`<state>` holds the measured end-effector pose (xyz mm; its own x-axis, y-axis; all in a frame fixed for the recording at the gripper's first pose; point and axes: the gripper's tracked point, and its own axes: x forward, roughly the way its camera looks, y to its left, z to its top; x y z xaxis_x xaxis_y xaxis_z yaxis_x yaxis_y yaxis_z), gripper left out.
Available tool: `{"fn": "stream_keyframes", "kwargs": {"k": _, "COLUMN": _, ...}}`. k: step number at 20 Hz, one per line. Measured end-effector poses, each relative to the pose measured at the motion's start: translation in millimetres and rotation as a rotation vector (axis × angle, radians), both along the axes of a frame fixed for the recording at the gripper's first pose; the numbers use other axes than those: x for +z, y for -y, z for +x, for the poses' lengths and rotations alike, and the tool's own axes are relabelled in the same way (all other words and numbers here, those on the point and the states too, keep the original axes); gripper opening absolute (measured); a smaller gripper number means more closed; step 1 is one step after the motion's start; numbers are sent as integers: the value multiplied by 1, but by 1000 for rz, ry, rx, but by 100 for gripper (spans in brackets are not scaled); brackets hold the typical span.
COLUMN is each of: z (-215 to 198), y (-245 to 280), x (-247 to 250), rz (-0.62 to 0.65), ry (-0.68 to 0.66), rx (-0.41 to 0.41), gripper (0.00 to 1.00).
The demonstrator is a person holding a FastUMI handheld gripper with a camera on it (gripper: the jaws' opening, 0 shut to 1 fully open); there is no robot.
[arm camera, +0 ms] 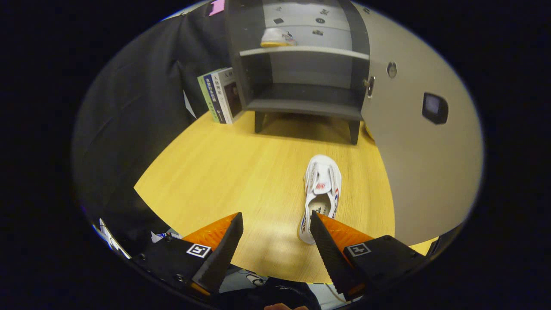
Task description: Open the shoe cabinet door, grab the shoes and put them into the shoe cabinet, then close the shoe cabinet door.
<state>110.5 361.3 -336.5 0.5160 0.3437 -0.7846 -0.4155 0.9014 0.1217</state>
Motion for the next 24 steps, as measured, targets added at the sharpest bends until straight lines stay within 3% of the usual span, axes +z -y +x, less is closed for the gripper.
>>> {"fn": "stream_keyframes", "kwargs": {"k": 4, "z": 24, "y": -2, "x": -47, "rz": -27, "ry": -59, "rx": -32, "gripper": 98}}
{"fn": "stream_keyframes", "kwargs": {"k": 12, "z": 85, "y": -11, "x": -85, "rz": -81, "ry": -33, "rx": -81, "gripper": 98}}
{"fn": "stream_keyframes", "kwargs": {"k": 17, "z": 105, "y": -4, "x": -99, "rz": -176, "ry": 22, "rx": -74, "gripper": 86}}
{"fn": "stream_keyframes", "kwargs": {"k": 21, "z": 117, "y": 2, "x": -97, "rz": -179, "ry": 33, "rx": -86, "gripper": 21}}
{"fn": "stream_keyframes", "kwargs": {"k": 24, "z": 116, "y": 1, "x": -102, "rz": -171, "ry": 40, "rx": -43, "gripper": 6}}
